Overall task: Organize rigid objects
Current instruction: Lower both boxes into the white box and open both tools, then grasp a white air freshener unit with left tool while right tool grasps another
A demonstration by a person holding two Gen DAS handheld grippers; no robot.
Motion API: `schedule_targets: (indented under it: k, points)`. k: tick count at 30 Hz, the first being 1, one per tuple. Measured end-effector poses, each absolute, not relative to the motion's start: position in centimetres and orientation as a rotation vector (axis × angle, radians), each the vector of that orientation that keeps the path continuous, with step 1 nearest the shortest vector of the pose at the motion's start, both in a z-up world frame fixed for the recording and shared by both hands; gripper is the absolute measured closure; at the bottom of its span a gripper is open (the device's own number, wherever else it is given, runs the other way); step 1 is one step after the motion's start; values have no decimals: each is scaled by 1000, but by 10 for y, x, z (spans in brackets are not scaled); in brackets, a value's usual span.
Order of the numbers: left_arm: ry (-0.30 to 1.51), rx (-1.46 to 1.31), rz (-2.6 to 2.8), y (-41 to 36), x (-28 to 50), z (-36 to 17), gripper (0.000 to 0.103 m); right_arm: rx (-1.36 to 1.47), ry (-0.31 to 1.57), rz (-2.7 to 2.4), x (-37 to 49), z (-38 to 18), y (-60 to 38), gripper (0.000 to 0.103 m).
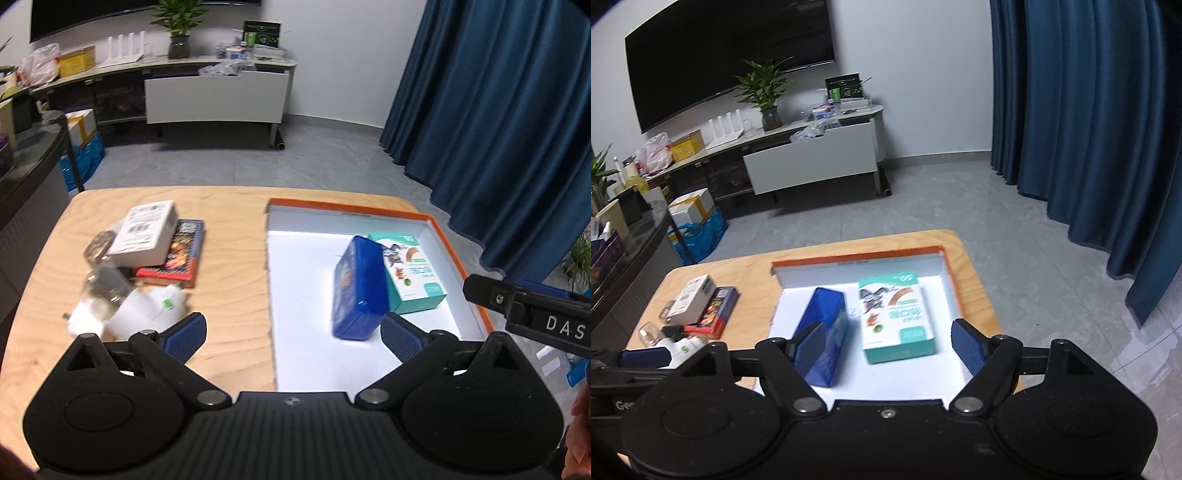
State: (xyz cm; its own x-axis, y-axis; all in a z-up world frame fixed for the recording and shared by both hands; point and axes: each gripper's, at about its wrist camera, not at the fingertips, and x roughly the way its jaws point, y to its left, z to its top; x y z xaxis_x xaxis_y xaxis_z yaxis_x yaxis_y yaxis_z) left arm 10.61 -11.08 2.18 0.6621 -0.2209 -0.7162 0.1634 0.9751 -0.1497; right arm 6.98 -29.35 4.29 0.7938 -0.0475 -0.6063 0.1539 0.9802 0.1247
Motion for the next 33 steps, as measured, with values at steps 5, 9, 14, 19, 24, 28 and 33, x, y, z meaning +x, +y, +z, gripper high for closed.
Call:
schedule_targets:
  k: [5,9,14,19,24,28,33]
  points:
    - [829,-95,-184,-90,99,18,0,145,656,-72,68,40,-276,14]
    - [831,-120,-159,-72,92,16,0,129,669,-42,68,38,-262,14]
    - [830,-136,-137,-51,80,12,0,109,680,1,68,35,-244,14]
    - [824,-154,-84,-22,66,7,0,83,694,44,68,31,-227,14]
    - [839,-189,-10,9,61,-3,0,70,706,75,68,26,-215,14]
    - [868,-209,30,24,61,-17,0,61,715,93,68,22,-207,14]
    - [875,-226,35,32,66,-25,0,47,717,112,68,21,-201,14]
